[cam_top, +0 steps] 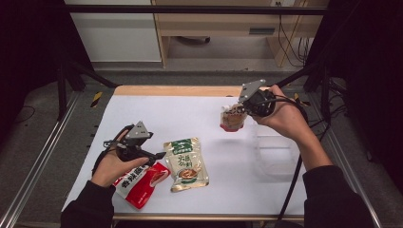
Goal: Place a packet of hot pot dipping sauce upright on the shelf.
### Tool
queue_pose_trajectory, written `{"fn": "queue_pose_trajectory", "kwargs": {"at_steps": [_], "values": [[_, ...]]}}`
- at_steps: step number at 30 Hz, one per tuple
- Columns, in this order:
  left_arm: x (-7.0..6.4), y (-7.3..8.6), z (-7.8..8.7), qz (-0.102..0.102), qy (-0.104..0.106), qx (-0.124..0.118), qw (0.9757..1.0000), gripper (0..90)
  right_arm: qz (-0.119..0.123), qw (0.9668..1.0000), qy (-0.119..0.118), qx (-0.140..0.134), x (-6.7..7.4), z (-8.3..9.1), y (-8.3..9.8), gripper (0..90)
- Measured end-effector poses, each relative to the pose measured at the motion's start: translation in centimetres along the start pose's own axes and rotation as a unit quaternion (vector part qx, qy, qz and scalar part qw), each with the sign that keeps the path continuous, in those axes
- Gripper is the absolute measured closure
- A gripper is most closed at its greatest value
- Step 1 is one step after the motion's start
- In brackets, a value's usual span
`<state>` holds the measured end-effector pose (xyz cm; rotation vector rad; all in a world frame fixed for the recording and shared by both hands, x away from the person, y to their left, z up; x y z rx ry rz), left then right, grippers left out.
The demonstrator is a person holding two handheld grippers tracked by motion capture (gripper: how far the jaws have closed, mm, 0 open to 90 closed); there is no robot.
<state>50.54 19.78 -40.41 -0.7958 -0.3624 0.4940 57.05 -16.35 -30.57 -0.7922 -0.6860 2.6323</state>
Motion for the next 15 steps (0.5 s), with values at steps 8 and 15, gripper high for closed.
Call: {"fn": "queue_pose_trajectory", "kwargs": {"at_steps": [8, 15], "values": [[1.1, 1.2, 0.4, 0.019, -0.013, 0.004, 0.9997, 12.7, -0.017, 0.9997, 0.015, 0.002, -1.7, 0.9, 1.6, 88.4], [1.3, 1.4, 0.6, 0.024, -0.013, 0.002, 0.9996, 12.7, -0.042, 0.9987, 0.028, -0.012, -2.7, 1.8, 2.6, 88.5]]}}
Point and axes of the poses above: each handheld gripper's, and its own axes: z roughly backward along the jaws, y roughly out of its underside, x roughly to its left, the point moved 3 cm from there along -z, roughly forward along the jaws, and after that the axes turned 3 degrees about -z, right-handed, at the moved point
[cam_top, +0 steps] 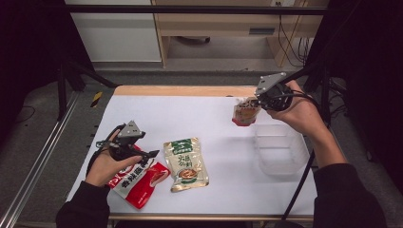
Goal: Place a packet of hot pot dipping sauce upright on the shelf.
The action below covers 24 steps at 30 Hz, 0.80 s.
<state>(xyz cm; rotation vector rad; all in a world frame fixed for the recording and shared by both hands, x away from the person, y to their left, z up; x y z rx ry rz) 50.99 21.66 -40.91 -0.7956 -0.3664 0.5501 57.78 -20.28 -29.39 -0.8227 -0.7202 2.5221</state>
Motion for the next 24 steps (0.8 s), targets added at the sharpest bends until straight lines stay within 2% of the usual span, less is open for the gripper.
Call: {"fn": "queue_pose_trajectory", "kwargs": {"at_steps": [7, 16, 24], "values": [[0.1, 0.2, -0.1, 0.001, -0.001, 0.003, 1.0000, 12.6, -0.012, 0.9998, 0.016, -0.001, -0.9, 0.8, 0.5, 88.5], [0.2, 0.4, 0.0, 0.003, 0.000, 0.004, 1.0000, 12.5, -0.022, 0.9995, 0.023, -0.001, -1.5, 1.5, 1.3, 88.5], [0.4, 0.7, -0.1, 0.006, 0.001, 0.007, 1.0000, 12.0, -0.034, 0.9987, 0.037, 0.007, -2.5, 2.1, 2.7, 88.5]]}}
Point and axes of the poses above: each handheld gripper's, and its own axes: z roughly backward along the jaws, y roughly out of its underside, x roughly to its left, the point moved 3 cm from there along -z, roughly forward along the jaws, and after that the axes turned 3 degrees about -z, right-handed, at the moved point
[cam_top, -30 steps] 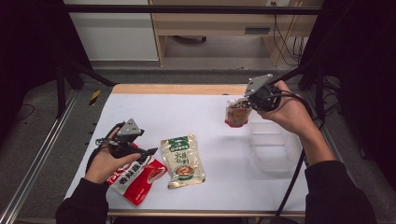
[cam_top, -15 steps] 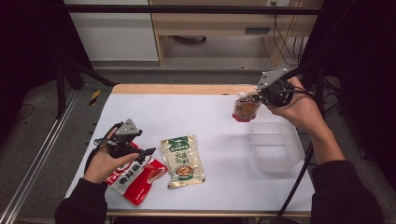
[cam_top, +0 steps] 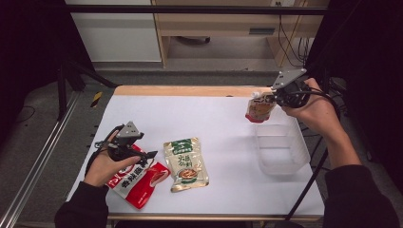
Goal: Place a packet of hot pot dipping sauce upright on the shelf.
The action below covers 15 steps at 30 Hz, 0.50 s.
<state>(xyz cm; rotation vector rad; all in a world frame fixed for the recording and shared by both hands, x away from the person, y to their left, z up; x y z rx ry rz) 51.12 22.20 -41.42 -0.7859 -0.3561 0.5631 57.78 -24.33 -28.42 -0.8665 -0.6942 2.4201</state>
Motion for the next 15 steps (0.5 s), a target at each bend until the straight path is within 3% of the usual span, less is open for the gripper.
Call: {"fn": "queue_pose_trajectory", "kwargs": {"at_steps": [15], "values": [[0.2, 0.5, -0.4, 0.002, 0.002, 0.009, 1.0000, 10.7, -0.027, 0.9993, 0.026, 0.008, -1.6, -0.6, 2.4, 88.5]]}}
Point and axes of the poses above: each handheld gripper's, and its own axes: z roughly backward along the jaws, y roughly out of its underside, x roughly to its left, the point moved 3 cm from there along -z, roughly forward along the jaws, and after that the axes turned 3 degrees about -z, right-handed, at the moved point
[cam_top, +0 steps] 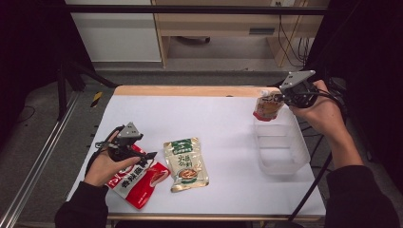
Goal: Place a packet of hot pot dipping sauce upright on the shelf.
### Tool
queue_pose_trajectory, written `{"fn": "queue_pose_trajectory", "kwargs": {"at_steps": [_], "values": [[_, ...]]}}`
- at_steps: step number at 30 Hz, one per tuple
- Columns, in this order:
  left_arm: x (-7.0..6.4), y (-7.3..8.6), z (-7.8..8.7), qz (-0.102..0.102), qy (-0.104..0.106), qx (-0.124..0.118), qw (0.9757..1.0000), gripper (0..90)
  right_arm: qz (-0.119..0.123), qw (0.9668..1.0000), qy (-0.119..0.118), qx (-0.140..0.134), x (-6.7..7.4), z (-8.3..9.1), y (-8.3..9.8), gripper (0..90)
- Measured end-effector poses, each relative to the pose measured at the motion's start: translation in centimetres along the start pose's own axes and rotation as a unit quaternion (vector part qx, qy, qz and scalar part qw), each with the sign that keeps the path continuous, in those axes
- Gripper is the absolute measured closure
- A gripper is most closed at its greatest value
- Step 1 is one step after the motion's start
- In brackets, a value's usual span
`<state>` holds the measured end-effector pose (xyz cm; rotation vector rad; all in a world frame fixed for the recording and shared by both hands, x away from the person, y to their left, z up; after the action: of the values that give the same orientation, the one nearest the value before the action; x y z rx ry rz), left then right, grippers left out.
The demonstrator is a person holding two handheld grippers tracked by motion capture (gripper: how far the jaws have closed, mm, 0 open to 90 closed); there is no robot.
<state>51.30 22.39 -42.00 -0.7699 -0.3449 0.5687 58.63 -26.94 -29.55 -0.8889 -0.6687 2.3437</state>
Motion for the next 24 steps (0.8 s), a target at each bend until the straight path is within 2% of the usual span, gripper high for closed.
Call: {"fn": "queue_pose_trajectory", "kwargs": {"at_steps": [10, 17, 24], "values": [[-0.2, -0.1, 0.0, -0.002, 0.001, 0.002, 1.0000, 10.6, -0.008, 0.9999, 0.001, 0.011, -0.7, -0.9, 1.0, 88.5], [0.0, 0.0, 0.0, -0.001, 0.000, 0.003, 1.0000, 10.4, 0.001, 0.9997, -0.004, 0.025, -0.9, -2.2, 1.7, 88.4], [0.3, 0.2, -0.1, 0.002, -0.002, 0.006, 1.0000, 10.4, 0.006, 0.9993, -0.019, 0.033, -0.6, -3.5, 2.3, 88.4]]}}
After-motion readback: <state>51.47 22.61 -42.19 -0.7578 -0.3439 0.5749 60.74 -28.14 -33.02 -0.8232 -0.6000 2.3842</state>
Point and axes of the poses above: each handheld gripper's, and its own axes: z roughly backward along the jaws, y roughly out of its underside, x roughly to its left, the point moved 3 cm from there along -z, roughly forward along the jaws, and after that the axes turned 3 degrees about -z, right-handed, at the moved point
